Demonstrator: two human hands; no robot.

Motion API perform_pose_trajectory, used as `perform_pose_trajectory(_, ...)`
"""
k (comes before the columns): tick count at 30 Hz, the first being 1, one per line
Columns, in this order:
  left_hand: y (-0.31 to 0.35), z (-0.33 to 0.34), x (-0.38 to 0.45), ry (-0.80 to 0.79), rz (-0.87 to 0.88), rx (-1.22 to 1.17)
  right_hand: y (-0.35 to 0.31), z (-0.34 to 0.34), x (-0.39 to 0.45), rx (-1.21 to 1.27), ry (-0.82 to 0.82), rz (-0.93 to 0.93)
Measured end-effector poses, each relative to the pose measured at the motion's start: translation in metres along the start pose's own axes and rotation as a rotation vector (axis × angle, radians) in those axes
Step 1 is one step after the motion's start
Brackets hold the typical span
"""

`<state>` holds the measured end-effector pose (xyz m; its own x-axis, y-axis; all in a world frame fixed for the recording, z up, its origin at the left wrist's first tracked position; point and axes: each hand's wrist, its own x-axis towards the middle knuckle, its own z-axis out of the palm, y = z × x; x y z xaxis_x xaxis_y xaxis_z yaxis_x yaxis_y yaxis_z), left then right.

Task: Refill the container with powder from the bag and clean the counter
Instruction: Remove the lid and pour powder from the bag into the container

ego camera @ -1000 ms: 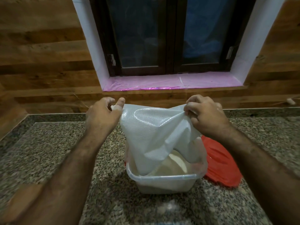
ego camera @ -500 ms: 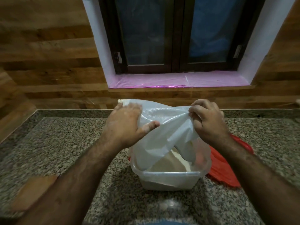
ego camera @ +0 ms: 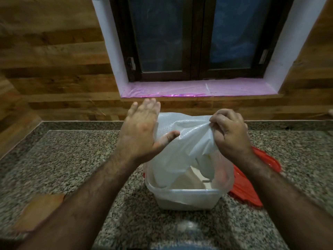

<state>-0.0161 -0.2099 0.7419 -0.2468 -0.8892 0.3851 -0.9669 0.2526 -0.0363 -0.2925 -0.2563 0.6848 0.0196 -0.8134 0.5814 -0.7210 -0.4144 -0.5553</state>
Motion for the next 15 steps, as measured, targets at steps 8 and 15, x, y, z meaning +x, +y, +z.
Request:
perform_pose_trajectory(8, 0.0009, 0.001, 0.0053, -0.055, -0.005, 0.014, 0.0004, -0.0018, 0.0003, 0.036, 0.054, 0.004)
perform_pose_trajectory(15, -0.0013, 0.0009, 0.0105, -0.168, 0.005, 0.068, -0.0014, -0.0066, 0.0004, 0.03, 0.04, 0.022)
